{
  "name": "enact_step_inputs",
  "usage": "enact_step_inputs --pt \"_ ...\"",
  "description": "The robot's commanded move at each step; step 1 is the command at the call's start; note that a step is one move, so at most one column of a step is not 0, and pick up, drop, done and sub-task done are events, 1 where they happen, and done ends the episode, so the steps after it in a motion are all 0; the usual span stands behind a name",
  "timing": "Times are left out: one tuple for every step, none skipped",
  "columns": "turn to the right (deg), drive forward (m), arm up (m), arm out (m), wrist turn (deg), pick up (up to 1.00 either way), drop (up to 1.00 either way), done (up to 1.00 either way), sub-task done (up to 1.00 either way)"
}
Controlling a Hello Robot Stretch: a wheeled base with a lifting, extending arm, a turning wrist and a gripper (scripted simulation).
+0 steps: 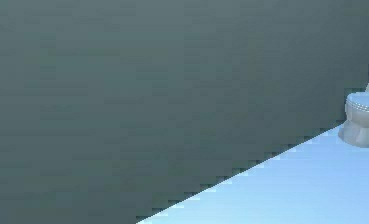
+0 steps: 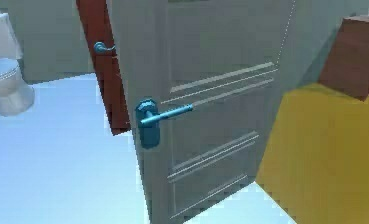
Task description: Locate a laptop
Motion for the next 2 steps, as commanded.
enact_step_inputs --pt "0.0 0.55 0.0 0.0 0.0 0.0 0.0 0.0 0.0" --pt "45.0 0.0 0.0 0.0 0.0 0.0 0.0 0.0 0.0"
